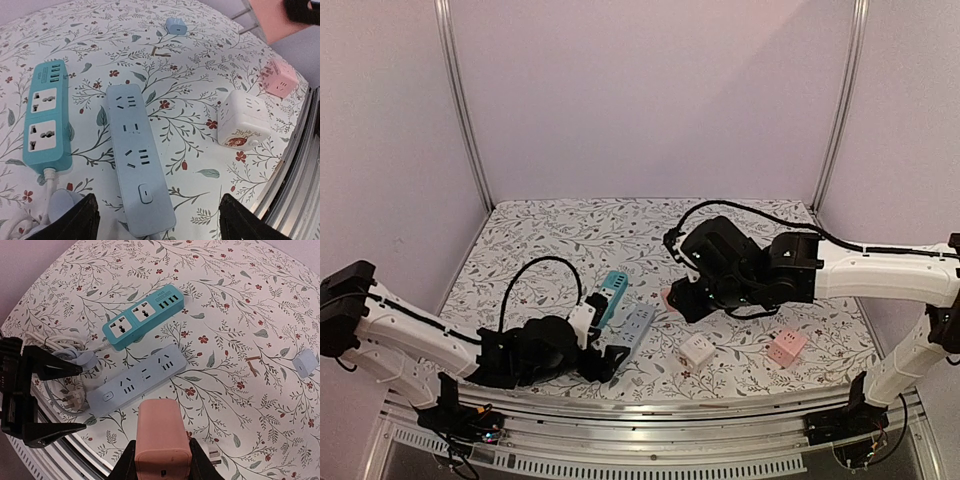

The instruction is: Insert the plug

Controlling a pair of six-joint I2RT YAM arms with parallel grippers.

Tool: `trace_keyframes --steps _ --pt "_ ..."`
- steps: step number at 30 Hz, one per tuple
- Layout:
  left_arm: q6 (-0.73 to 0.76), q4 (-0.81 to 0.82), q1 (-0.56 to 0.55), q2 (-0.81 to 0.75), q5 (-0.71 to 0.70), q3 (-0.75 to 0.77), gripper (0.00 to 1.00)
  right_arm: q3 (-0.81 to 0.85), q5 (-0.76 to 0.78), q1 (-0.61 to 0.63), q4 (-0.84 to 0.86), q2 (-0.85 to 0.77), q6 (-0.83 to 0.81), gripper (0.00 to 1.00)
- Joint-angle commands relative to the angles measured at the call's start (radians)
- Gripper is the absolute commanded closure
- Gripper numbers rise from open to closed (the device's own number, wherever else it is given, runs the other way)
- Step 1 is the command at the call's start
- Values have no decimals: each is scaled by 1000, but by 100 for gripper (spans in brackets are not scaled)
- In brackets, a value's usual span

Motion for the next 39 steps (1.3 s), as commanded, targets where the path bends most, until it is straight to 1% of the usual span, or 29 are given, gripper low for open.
trace_keyframes --steps 1,5,9,11,12,14,16,18,20,22,24,27,32,39 --pt "85 -48 -46 124 -70 78 18 86 -72 -61 -84 67 -113 100" --pt "112 -82 -46 236 -107 149 18 142 -127 -117 -127 116 -201 100" --pt "94 -165 -40 285 -161 221 18 202 -139 -136 -191 148 -290 100" --pt "87 -170 -24 291 -146 223 19 234 -143 -136 -231 166 -326 100" --pt "80 -168 -13 291 -131 219 21 248 -156 -136 -250 177 -350 100" --pt "82 -153 3 281 -84 204 23 275 -177 -136 -288 197 -418 100" --pt "94 -142 9 271 -31 189 24 301 -154 -136 -327 219 -479 100" --pt "100 -136 9 273 13 188 25 323 -116 -135 -350 236 -579 100" --pt "98 -124 8 285 34 186 27 325 -125 -136 -361 250 -700 100" --pt "90 -102 9 299 32 177 27 325 -154 -137 -380 260 -809 100" --pt "92 -81 10 313 24 171 27 323 -139 -139 -382 269 -913 100" --pt "96 -83 14 336 10 183 28 350 -131 -143 -391 286 -1009 100" --pt "99 -105 32 369 -29 201 31 397 -118 -152 -435 305 -1100 100" --pt "113 -181 49 408 -100 239 30 401 -107 -193 -450 270 -1117 100"
